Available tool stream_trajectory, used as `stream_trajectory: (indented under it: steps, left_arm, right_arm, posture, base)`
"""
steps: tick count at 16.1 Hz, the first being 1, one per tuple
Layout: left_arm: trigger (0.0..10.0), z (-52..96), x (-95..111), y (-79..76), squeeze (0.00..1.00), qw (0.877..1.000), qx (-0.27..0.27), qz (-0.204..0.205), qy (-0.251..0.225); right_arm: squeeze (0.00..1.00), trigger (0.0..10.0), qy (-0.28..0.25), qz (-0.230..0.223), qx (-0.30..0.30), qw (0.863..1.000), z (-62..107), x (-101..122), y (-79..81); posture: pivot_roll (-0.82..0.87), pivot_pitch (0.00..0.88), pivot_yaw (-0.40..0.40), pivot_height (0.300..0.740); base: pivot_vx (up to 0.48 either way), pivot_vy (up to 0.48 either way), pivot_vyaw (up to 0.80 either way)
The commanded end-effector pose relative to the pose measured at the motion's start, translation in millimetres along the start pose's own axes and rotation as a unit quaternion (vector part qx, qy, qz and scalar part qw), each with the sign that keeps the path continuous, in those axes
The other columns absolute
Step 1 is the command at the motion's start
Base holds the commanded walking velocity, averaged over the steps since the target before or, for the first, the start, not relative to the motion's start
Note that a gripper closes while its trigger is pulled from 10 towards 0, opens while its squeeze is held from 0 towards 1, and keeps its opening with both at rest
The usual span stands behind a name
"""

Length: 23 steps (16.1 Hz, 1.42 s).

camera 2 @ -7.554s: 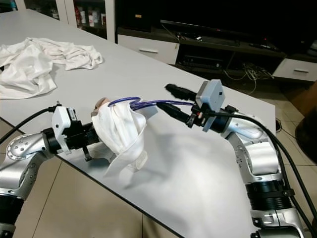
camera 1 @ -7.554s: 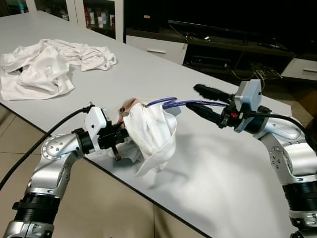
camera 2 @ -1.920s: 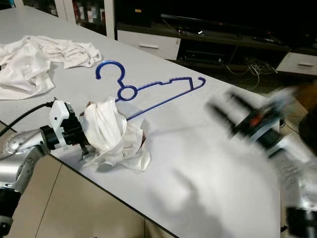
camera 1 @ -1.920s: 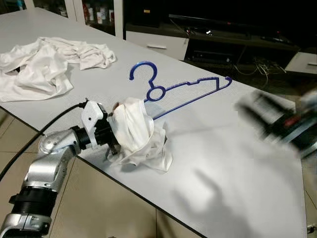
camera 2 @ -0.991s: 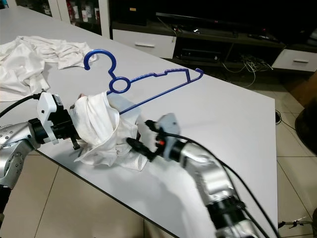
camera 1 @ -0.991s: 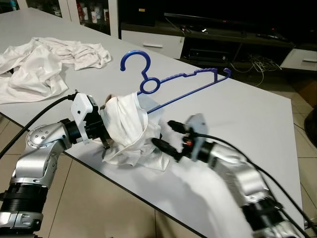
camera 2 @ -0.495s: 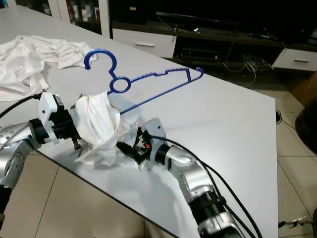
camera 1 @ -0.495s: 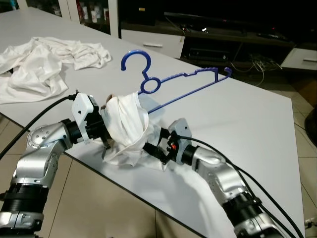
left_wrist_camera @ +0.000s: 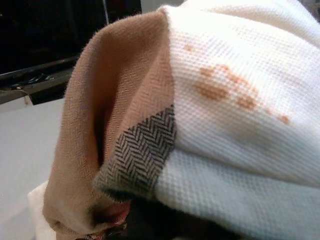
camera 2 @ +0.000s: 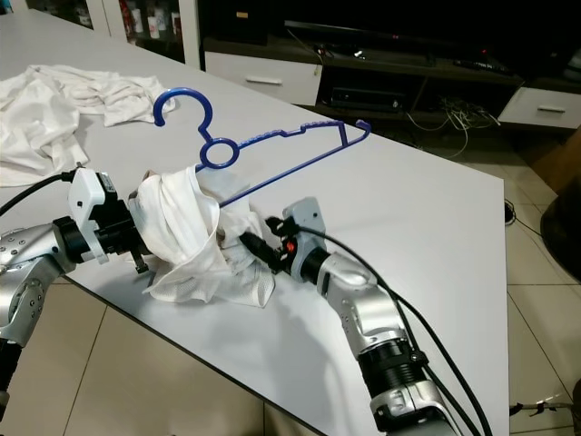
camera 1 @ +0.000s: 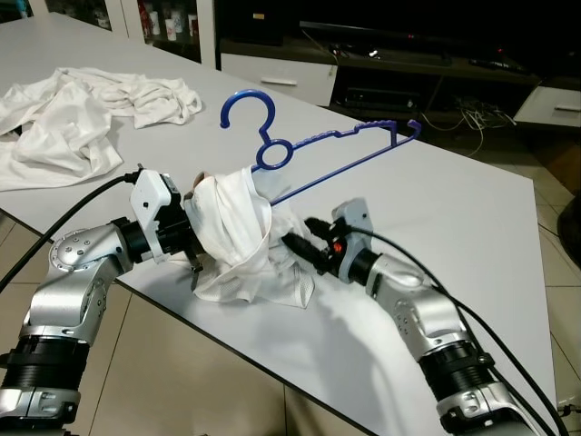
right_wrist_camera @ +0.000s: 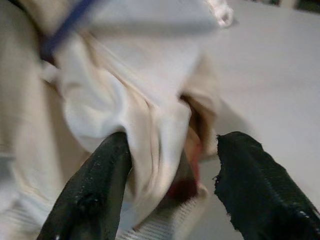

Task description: Hang hanger

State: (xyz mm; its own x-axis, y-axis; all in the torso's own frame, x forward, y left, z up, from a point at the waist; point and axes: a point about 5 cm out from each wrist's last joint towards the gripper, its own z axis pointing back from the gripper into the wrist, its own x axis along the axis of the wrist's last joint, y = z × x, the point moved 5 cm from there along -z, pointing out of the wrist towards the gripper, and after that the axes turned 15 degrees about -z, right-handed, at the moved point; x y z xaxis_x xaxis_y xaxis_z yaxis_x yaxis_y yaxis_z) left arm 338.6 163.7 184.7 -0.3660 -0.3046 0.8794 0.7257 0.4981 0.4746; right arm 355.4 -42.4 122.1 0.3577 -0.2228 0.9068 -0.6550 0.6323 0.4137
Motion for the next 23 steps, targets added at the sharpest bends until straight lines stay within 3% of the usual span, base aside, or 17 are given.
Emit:
stream_trajectory:
  steps: [1, 5, 7, 9, 10, 11, 12, 13, 21, 23]
  left_arm:
    - [0.0, -0.5, 6.5, 1.5, 0.00, 1.000, 0.002, -0.011, -0.010]
    - [0.0, -1.6, 6.6, 1.7, 0.00, 1.000, 0.002, -0.011, -0.011]
    - [0.0, -1.3, 6.3, 1.8, 0.00, 1.000, 0.003, -0.011, -0.011]
    - [0.0, -0.9, 6.0, 1.5, 0.00, 1.000, 0.004, -0.011, -0.010]
    - [0.0, -0.7, 5.7, 1.2, 0.00, 1.000, 0.004, -0.010, -0.010]
    - [0.0, -0.6, 5.6, 1.0, 0.00, 1.000, 0.005, -0.010, -0.010]
    - [0.0, -0.6, 5.5, 0.6, 0.00, 1.000, 0.005, -0.010, -0.010]
    - [0.0, -0.6, 5.4, 0.2, 0.00, 1.000, 0.004, -0.010, -0.010]
    - [0.0, -3.7, 5.2, -1.8, 0.00, 1.000, -0.002, -0.007, -0.013]
    - [0.0, -3.4, 4.5, -3.7, 0.00, 1.000, -0.003, -0.004, -0.012]
  right_arm:
    - [0.00, 0.0, -0.011, -0.005, 0.009, 1.000, 6.0, 7.9, 0.0]
    - [0.00, 0.0, -0.010, -0.014, 0.092, 0.996, 11.3, 9.6, 31.3]
    - [0.00, 0.0, 0.003, 0.005, 0.081, 0.997, 9.2, 2.8, 31.7]
    - [0.00, 0.0, 0.007, 0.016, 0.039, 0.999, 5.3, -0.1, 19.9]
    - [0.00, 5.6, 0.011, 0.026, 0.010, 1.000, 4.3, -2.1, 10.9]
    - [0.00, 10.0, 0.016, 0.036, -0.015, 0.999, 4.3, -4.2, 3.7]
    - [0.00, 10.0, 0.018, 0.040, -0.028, 0.999, 4.9, -6.2, 0.0]
    - [1.00, 10.0, 0.018, 0.041, -0.040, 0.998, 5.4, -8.3, -3.0]
    - [1.00, 10.0, 0.015, 0.012, 0.008, 1.000, 7.4, -12.4, 15.1]
    - [1.00, 10.0, 0.016, 0.011, -0.012, 1.000, 10.5, -14.7, 6.4]
  posture:
    - [0.05, 0.049, -0.085, 0.740]
    - [0.05, 0.048, -0.085, 0.740]
    - [0.05, 0.049, -0.087, 0.740]
    - [0.05, 0.049, -0.087, 0.740]
    - [0.06, 0.049, -0.088, 0.740]
    - [0.06, 0.048, -0.088, 0.740]
    - [0.06, 0.048, -0.088, 0.740]
    - [0.05, 0.047, -0.087, 0.740]
    - [0.05, 0.051, -0.082, 0.740]
    - [0.05, 0.053, -0.083, 0.740]
  base:
    - [0.000, 0.000, 0.00]
    - [0.000, 0.000, 0.00]
    - [0.000, 0.000, 0.00]
    - [0.000, 0.000, 0.00]
    - [0.000, 0.000, 0.00]
    - [0.000, 0.000, 0.00]
    - [0.000, 0.000, 0.00]
    - [0.000, 0.000, 0.00]
    - [0.000, 0.000, 0.00]
    - [0.000, 0.000, 0.00]
